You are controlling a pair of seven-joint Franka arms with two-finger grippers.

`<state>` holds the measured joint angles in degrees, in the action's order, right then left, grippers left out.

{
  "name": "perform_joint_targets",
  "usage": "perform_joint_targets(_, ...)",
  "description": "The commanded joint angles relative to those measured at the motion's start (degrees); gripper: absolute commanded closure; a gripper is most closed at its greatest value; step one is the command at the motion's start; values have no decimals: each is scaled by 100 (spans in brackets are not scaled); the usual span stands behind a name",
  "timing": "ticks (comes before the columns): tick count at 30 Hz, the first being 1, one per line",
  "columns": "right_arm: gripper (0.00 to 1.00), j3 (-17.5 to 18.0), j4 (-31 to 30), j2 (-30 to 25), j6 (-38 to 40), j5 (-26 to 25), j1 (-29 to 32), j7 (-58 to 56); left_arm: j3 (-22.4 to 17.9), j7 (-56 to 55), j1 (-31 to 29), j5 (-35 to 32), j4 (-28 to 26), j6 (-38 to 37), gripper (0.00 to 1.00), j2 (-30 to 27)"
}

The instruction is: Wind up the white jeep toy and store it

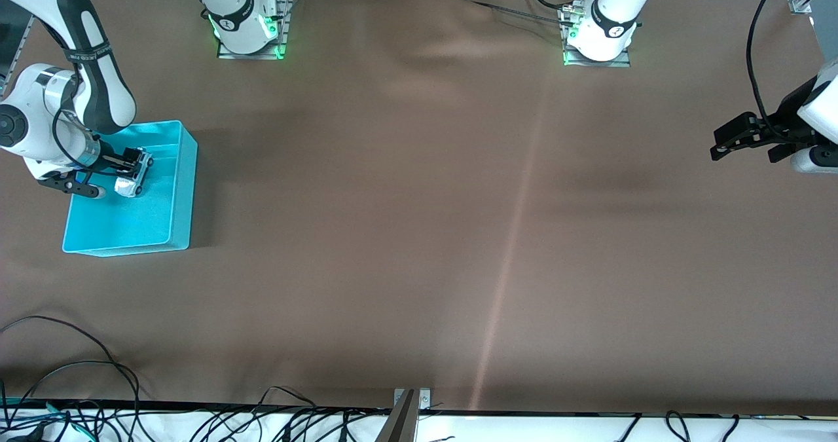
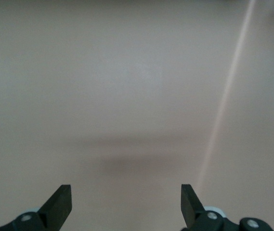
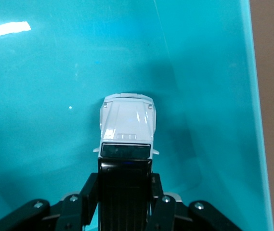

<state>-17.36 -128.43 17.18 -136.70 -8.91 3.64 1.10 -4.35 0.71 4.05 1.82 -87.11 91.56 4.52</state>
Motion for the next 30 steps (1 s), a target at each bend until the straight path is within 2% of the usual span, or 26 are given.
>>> perform_joint_targets(1,56,31,-24,207,-155,241,5,13,-13,104,43,-156,141,-112,0,67)
perform_joint_targets(3,53,31,-24,207,-155,241,5,13,-13,104,43,-156,141,-112,0,58)
perform_joint_targets(8,15,40,-24,216,-147,241,5,39,-13,104,43,-156,141,-112,0,67)
perform_joint_targets(9,10,40,-24,216,-138,241,5,83,-13,104,43,-156,141,-112,0,58)
perform_joint_targets(12,6,48,-24,224,-138,232,5,188,-13,104,43,-156,141,-112,0,67)
perform_joint_targets(14,0,57,-15,224,-138,241,-4,224,-13,104,43,-156,141,-112,0,67)
perform_joint_targets(30,0,145,90,-285,451,241,-4,206,-13,104,43,-156,141,-112,0,67)
